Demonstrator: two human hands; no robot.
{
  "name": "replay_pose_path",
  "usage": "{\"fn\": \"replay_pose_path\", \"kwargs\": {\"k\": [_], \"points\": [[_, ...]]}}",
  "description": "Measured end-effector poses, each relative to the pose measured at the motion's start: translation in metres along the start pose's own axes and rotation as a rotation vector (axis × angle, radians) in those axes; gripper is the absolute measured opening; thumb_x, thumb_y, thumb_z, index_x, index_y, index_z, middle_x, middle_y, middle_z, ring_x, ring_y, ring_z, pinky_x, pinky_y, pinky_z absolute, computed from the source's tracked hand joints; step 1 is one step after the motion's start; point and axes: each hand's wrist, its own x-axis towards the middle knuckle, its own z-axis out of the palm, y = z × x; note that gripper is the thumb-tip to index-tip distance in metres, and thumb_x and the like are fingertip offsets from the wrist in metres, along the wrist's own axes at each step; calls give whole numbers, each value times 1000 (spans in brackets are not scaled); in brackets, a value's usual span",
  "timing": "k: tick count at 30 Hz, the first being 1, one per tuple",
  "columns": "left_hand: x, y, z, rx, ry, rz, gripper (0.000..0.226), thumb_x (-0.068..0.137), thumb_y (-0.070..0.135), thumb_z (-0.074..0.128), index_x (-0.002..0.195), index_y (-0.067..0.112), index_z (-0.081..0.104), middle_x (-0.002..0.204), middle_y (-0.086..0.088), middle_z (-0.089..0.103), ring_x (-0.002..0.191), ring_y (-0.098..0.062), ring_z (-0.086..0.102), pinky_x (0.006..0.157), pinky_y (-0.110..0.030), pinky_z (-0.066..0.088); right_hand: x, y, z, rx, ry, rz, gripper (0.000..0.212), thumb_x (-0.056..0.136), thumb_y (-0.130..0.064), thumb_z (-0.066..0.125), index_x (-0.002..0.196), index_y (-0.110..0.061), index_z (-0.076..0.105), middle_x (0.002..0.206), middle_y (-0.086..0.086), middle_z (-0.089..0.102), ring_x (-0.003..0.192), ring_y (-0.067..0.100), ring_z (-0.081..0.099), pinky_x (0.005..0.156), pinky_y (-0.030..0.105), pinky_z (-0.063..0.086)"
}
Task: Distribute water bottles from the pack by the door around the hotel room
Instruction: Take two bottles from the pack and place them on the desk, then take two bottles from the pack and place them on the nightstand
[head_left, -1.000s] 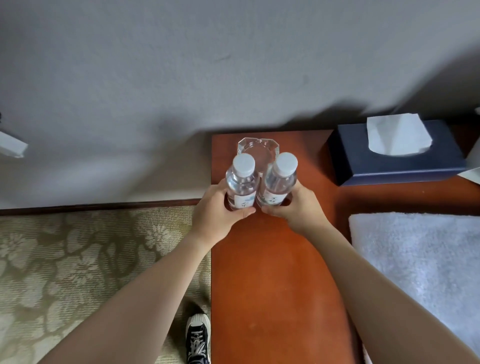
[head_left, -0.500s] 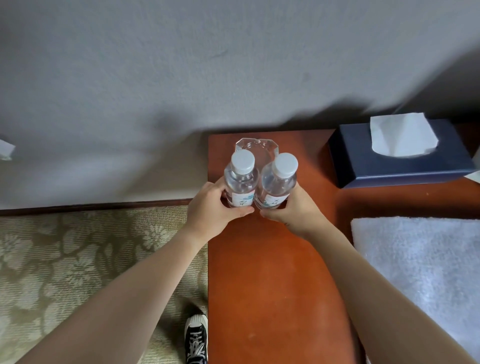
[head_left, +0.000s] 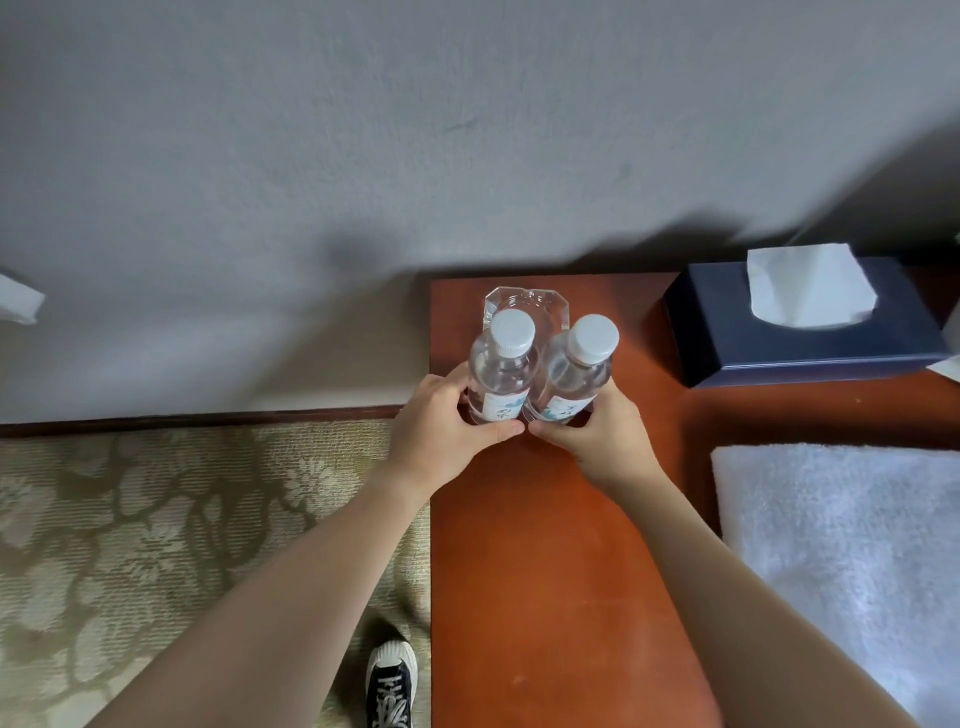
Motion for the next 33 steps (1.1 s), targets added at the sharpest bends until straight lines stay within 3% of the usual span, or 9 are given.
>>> {"fn": "replay_pose_path", "kwargs": {"k": [4,7,10,12,15,19,24,28,33], "points": [[-3,3,-1,-34,-34,-40,57,64,63,79,112,40,60,93,20,56,99,-7,55,76,-29,49,-4,-3,2,35,-2,28,61,70,-20,87,122,-28,56,102,-22,68,98,-7,62,79,8,45],[-9,5,-3,-126,-67,-95,71,61,63,80,124,44,52,112,14,63,108,-6,56,88,-32,51,-12,-2,-1,119,-46,48,76,68,-17,87,131,-30,47,122,-14,66,115,1,59,100,27,48],[-28,12,-14,-289,10,-189,91,63,52,85,142,35,42,137,13,48,121,-8,51,103,-31,46,-31,-9,-14,156,6,75,91,72,-21,88,146,-23,34,145,-3,48,131,14,48,105,29,42],[-51,22,-34,-309,105,-185,84,69,43,86,141,30,45,133,14,42,122,-10,50,104,-29,45,-50,-25,-28,213,85,19,87,76,-26,85,145,-24,33,144,-1,46,130,16,50,105,36,45],[-87,41,-84,-209,249,-112,64,75,39,82,132,33,53,126,18,47,117,-6,49,98,-20,43,-78,-73,-49,252,187,-160,75,74,-42,78,138,-27,42,133,-8,55,123,10,55,101,28,44],[-130,79,-182,-170,433,-56,39,78,34,78,114,34,63,112,20,60,106,-4,57,86,-9,41,-100,-169,-64,208,172,-342,48,83,-29,74,126,-30,53,124,-12,61,117,5,59,103,34,47],[-203,142,-313,-194,671,37,17,81,27,75,92,37,67,98,20,68,98,3,58,82,-8,43,-148,-311,-60,175,-11,-569,26,88,-13,70,99,-36,61,99,-18,70,98,4,65,85,31,52],[-279,171,-396,-242,867,51,13,82,23,75,91,31,72,92,15,72,93,-13,65,80,-25,53,-211,-407,-38,201,-139,-758,16,83,-24,69,96,-31,64,93,-15,70,91,12,66,70,27,52],[-385,174,-479,-224,1076,24,13,84,21,74,82,33,70,88,17,71,86,-8,65,71,-20,49,-295,-503,19,211,-313,-963,19,85,-16,73,92,-32,63,77,-14,68,78,9,63,54,12,39]]}}
